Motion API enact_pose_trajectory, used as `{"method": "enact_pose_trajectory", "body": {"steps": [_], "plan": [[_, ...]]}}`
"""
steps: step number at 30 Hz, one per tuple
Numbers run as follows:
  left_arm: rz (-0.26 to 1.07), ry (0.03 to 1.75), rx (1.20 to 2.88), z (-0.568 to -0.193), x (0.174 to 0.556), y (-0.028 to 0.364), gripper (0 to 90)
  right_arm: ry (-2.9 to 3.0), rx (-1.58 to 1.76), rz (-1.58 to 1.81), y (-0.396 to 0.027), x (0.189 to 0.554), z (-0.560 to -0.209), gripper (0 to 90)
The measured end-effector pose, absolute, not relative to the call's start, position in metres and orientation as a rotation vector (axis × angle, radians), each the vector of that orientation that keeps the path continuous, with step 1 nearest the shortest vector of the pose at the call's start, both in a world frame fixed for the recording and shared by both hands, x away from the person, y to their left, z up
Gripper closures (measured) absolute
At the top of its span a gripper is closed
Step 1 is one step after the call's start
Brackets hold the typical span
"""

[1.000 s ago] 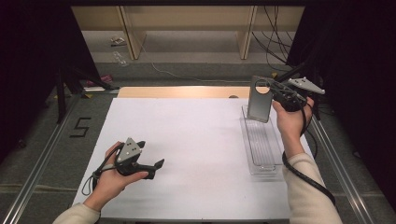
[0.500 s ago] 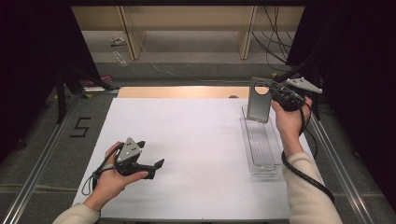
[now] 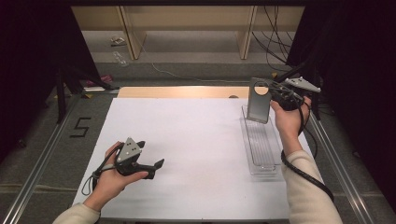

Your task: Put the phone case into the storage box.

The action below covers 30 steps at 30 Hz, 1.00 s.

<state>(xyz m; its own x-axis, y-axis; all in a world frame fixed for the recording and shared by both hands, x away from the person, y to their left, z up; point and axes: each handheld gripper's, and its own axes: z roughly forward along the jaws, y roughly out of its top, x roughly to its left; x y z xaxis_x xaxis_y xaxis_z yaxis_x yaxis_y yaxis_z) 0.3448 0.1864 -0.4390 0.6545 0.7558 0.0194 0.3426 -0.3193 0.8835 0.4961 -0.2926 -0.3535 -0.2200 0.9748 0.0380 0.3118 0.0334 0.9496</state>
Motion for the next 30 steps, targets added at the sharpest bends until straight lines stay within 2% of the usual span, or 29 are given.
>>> {"method": "enact_pose_trajectory", "body": {"steps": [30], "plan": [[0.544,0.862,1.919,-0.4391,0.3451,0.1867,5.8,1.628,1.355,1.193,-0.2936,0.5048,-0.358,83.0]]}}
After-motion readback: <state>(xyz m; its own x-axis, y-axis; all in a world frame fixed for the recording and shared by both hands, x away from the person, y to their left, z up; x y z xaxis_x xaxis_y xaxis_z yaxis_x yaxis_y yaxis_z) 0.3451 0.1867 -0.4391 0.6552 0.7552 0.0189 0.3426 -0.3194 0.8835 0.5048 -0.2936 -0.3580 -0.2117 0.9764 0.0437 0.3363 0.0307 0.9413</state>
